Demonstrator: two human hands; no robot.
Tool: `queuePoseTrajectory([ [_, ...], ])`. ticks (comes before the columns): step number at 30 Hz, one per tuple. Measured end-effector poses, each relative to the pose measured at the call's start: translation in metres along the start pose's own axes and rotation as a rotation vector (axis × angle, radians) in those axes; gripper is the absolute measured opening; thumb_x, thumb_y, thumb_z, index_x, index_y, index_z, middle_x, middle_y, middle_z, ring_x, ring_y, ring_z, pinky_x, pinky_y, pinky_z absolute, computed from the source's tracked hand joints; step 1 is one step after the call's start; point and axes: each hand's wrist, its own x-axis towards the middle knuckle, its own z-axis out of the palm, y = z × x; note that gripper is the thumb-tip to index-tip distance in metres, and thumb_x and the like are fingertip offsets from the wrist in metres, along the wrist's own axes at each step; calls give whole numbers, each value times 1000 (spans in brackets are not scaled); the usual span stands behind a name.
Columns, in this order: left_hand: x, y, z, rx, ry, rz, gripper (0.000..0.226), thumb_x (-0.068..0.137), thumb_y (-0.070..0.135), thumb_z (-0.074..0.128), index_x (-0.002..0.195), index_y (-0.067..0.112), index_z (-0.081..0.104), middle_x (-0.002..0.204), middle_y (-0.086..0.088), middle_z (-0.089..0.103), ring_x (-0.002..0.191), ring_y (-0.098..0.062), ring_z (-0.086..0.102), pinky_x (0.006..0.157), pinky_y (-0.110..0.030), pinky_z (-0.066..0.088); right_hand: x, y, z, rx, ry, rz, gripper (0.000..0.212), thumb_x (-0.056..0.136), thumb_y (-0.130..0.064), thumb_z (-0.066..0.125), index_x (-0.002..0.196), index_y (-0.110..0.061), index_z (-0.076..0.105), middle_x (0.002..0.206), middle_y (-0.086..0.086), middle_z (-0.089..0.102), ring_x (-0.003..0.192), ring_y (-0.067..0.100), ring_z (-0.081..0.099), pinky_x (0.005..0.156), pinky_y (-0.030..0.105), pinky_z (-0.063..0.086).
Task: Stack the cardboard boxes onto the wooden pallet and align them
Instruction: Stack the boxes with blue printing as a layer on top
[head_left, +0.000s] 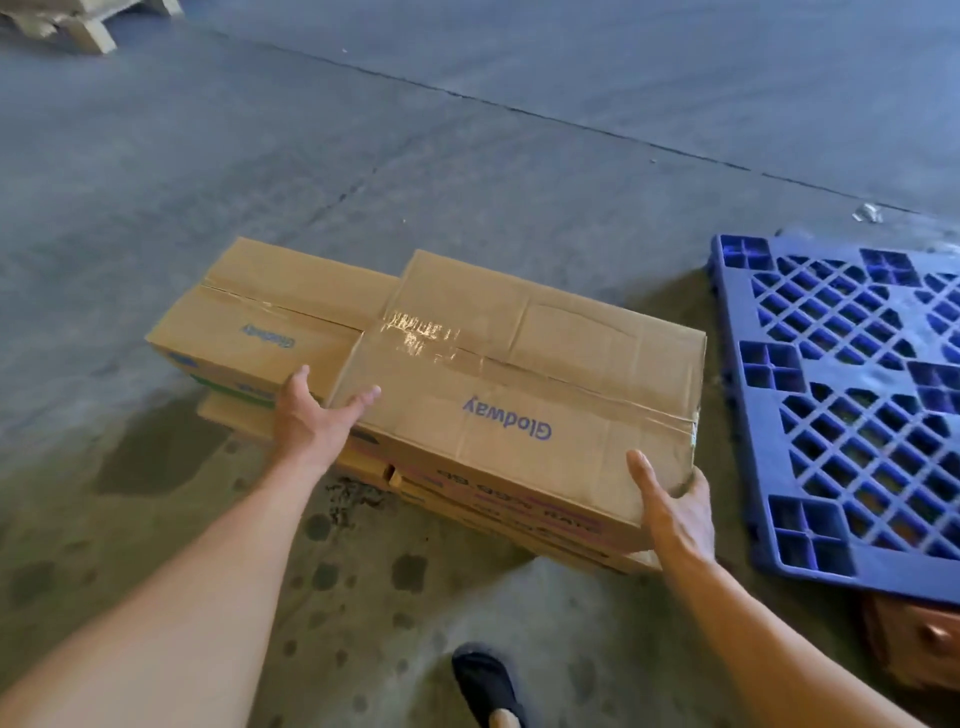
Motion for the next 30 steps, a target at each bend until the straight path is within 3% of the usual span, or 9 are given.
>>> queuePoseTrajectory([
  [5,47,-17,30,-309,-105,-167,115,68,52,82,159,25,18,161,-11,30,144,-35,32,114,-59,31,22,1,5,115,-11,66,94,59,-78,76,139,-39,46,133,0,61,120,32,60,101,60,50],
  [10,49,-26,29,-431,-168,-170,116,56,49,84,154,14,33,137,-9,53,124,-30,52,108,-51,44,15,-3,-1,181,-90,99,58,82,-50,73,132,-43,46,122,2,61,98,25,64,52,38,60],
  [14,24,-33,11,-487,-97,-117,94,72,35,85,151,9,41,121,0,54,115,-21,52,102,-34,43,0,-10,-12,189,-130,61,104,58,-72,81,148,-38,39,139,6,56,113,34,61,70,47,61],
  [17,-12,-43,-16,-570,-28,-82,94,72,34,86,151,8,41,135,-2,56,123,-21,53,103,-33,41,-21,-26,-25,161,-209,-2,138,29,-85,77,152,-40,34,135,3,55,113,35,61,60,42,60],
  [19,-40,-50,-39,-604,39,-64,89,70,34,86,146,7,48,124,-6,65,114,-24,61,100,-34,48,-38,-37,-32,142,-262,-51,134,35,-85,79,153,-40,32,138,4,54,112,34,61,57,39,59],
  [23,-129,-73,-98,-683,196,-17,68,75,28,87,134,13,59,97,9,67,96,-26,67,88,-51,58,-91,-43,-50,112,-340,-182,83,80,-57,72,152,-36,35,137,6,53,106,28,58,43,28,52],
  [25,-183,-90,-128,-732,270,-13,77,74,28,86,142,11,53,97,11,64,92,-24,67,77,-47,60,-123,-41,-60,96,-379,-222,77,81,-57,72,148,-36,39,128,5,52,103,31,58,42,32,56],
  [28,-285,-125,-176,-784,397,-24,87,71,31,87,146,8,48,100,9,64,90,-24,68,70,-43,60,-181,-29,-76,46,-486,-312,91,66,-74,75,145,-42,42,131,2,58,106,33,63,73,54,62],
  [30,-349,-149,-202,-806,486,-60,87,70,31,88,145,9,49,103,5,65,93,-29,70,70,-46,61,-222,-27,-84,-10,-575,-368,102,57,-84,74,145,-46,40,134,-2,58,109,32,63,77,56,61],
])
